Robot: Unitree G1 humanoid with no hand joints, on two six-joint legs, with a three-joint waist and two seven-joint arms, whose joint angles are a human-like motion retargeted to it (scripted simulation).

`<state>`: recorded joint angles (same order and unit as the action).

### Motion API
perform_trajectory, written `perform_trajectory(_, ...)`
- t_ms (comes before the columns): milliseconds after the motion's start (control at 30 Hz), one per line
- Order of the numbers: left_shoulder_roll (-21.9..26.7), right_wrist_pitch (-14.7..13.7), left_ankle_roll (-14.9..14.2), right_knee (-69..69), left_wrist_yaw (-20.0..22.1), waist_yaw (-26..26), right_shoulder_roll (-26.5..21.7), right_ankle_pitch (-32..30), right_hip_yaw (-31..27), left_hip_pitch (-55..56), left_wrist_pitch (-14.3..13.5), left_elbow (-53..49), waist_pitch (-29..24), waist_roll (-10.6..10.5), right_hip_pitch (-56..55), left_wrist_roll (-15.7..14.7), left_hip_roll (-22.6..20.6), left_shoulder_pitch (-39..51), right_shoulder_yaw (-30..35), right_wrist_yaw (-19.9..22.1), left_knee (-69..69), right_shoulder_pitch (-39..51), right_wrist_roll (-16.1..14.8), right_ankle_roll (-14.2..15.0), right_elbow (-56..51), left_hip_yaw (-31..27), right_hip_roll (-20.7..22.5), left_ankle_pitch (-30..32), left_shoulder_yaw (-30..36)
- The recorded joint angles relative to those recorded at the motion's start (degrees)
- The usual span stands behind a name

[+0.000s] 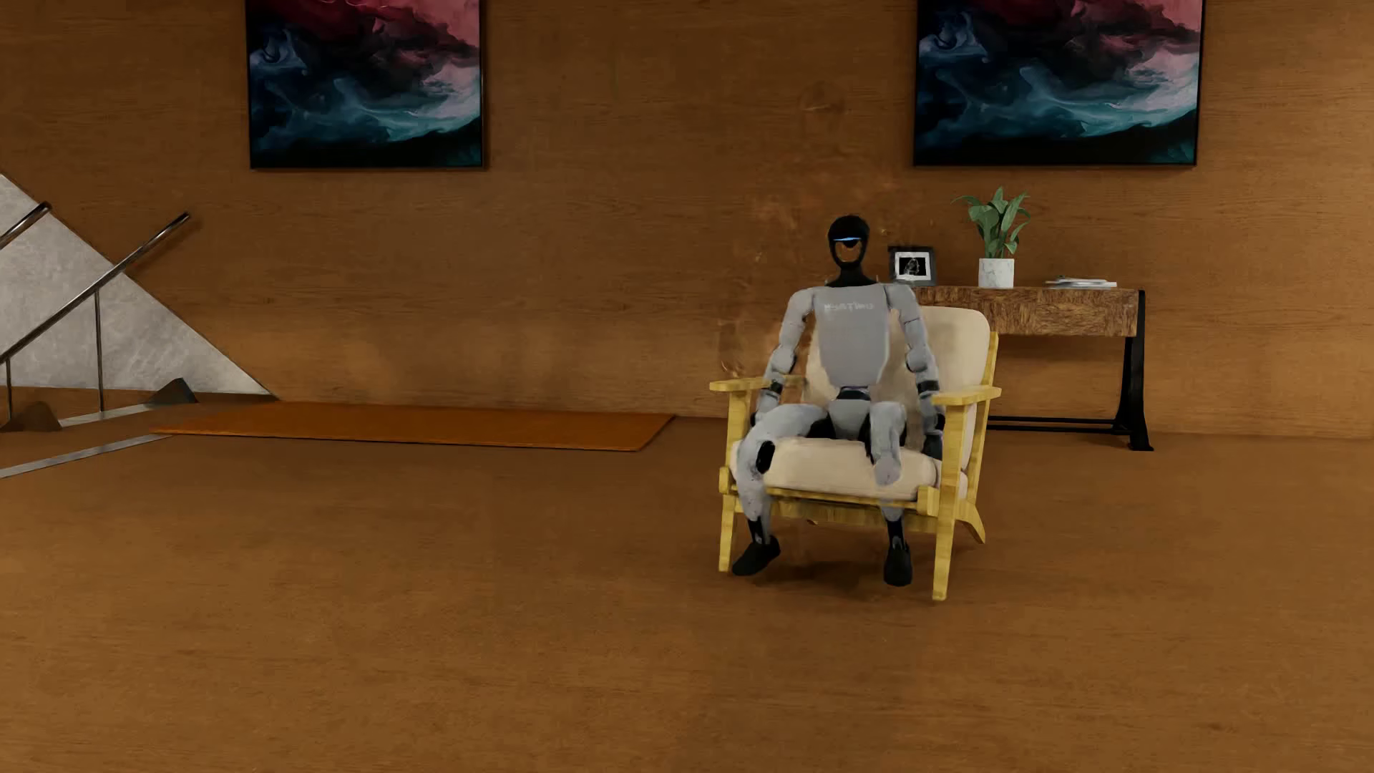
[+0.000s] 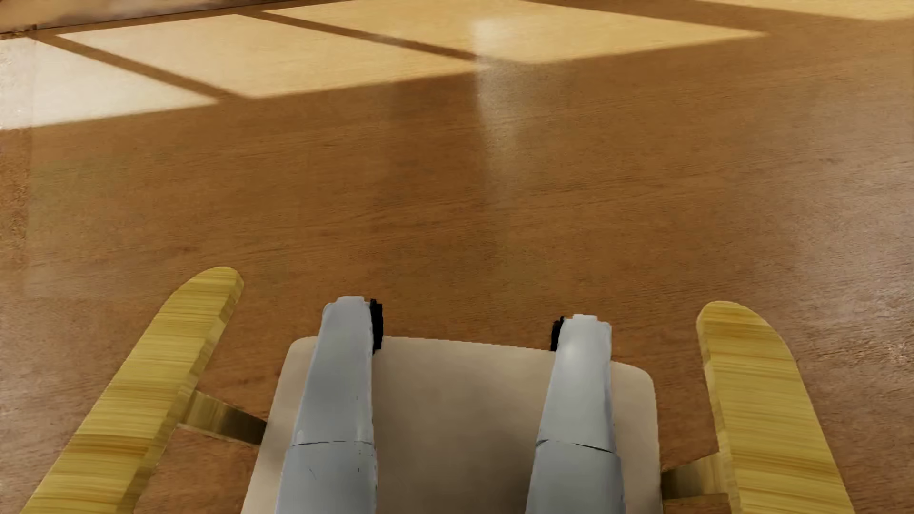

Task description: Get up from the textiles chair

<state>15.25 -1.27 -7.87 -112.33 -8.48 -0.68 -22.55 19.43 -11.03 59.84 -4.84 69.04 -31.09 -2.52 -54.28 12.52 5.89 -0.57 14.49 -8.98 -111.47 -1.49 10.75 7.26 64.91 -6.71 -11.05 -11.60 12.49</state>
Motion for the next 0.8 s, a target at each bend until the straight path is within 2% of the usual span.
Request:
perform_trajectory(67,-0.6,-0.3,0.0,-0.1,-1.5,-0.1,0.3,-0.1,-0.1,-0.3,-0.3,-2.3,0.1,0.0,0.1,0.4,-0.3,-1.6,-1.0,-0.4,0.1,-1.8,-1.3,-0.1,-3.4,0.0,-0.1,0.1,-0.2)
perform_trajectory(167,-1.0,-1.8,0.0,-0.1,-2.6,0.0,-0.5,-0.2,-0.3,-1.0,-1.0,-5.1,0.2,-0.1,0.3,0.9,-0.7,-1.3,0.2,-2.0,0.4,-1.8,-0.1,-0.2,-7.7,0.0,-0.1,0.4,0.9)
perform_trajectory(233,-1.2,-2.4,0.3,0.0,-1.2,0.0,-0.8,-0.3,-0.3,-1.3,-1.2,-5.2,0.1,-0.3,0.5,0.6,-0.9,0.2,1.9,-1.0,0.5,0.1,1.6,-0.3,-8.0,0.1,0.1,0.5,2.0)
perform_trajectory(433,-0.4,-1.5,0.5,-0.2,0.5,0.4,-0.9,0.1,-0.4,-2.1,-1.2,-6.3,-1.0,-0.6,1.0,-0.4,-1.1,3.6,3.6,2.3,0.5,4.4,0.8,-0.3,-5.5,0.2,0.2,0.4,4.3)
perform_trajectory(633,-0.5,-1.4,-0.2,-0.5,1.2,0.5,-1.3,2.2,-0.9,0.0,-0.9,-7.3,-4.2,-0.6,-1.5,-1.4,-0.5,6.0,3.4,2.5,0.5,5.7,0.5,-0.8,-5.9,0.1,0.7,0.0,4.2)
perform_trajectory(733,0.8,-1.6,-0.9,-0.9,0.5,0.7,-3.2,2.8,-1.6,3.5,-0.9,-12.3,-5.7,-0.5,-5.1,-2.2,0.2,6.1,0.3,0.4,0.0,3.4,-1.4,-0.6,-13.7,-0.2,1.3,-0.7,3.1)
perform_trajectory(800,3.0,-2.0,-1.6,-1.5,2.5,0.8,-6.1,3.0,-2.2,7.0,-1.1,-19.9,-6.2,-0.4,-8.7,-5.2,0.8,4.5,-3.4,1.2,-0.7,-0.6,-3.1,-0.2,-25.6,-0.8,1.8,-1.4,0.5)
